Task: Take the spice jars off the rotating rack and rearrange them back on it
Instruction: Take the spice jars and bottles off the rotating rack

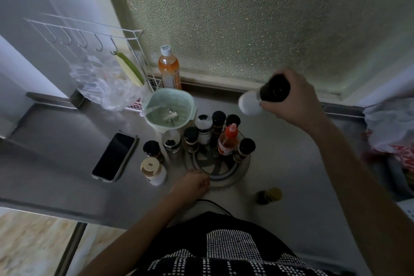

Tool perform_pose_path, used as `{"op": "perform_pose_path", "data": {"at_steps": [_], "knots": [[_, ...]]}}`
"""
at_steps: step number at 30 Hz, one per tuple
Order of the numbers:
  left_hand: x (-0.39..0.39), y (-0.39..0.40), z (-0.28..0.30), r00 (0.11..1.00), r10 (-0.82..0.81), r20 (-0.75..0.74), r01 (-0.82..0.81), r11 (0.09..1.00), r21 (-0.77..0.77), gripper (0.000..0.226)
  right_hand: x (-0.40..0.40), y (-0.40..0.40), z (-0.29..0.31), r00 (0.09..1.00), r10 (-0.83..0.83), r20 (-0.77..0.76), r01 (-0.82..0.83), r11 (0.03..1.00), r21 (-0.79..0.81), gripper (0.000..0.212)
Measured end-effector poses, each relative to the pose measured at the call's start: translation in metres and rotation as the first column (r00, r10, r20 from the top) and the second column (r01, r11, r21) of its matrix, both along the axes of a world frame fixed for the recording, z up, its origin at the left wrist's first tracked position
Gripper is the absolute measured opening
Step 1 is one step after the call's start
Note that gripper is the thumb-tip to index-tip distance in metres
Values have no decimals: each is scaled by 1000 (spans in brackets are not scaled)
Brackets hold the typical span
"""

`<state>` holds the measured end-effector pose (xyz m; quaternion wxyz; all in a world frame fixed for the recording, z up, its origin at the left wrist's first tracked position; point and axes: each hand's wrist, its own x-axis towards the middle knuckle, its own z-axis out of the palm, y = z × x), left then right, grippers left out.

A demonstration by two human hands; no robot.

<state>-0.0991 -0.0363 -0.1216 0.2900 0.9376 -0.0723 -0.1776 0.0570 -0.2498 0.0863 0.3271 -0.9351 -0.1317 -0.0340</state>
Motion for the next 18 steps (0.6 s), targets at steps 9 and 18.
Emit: {"op": "perform_pose_path", "data": {"at_steps": [9, 18], "knots": [[-5, -1, 6, 999, 30, 45, -30, 999, 12, 15, -48, 72, 11, 883, 383, -272, -445, 868, -220, 52], [-7, 1, 7, 998, 21, 52, -22, 1000, 20, 14, -58, 92, -76, 891, 406, -205, -435, 633, -640, 59]]}}
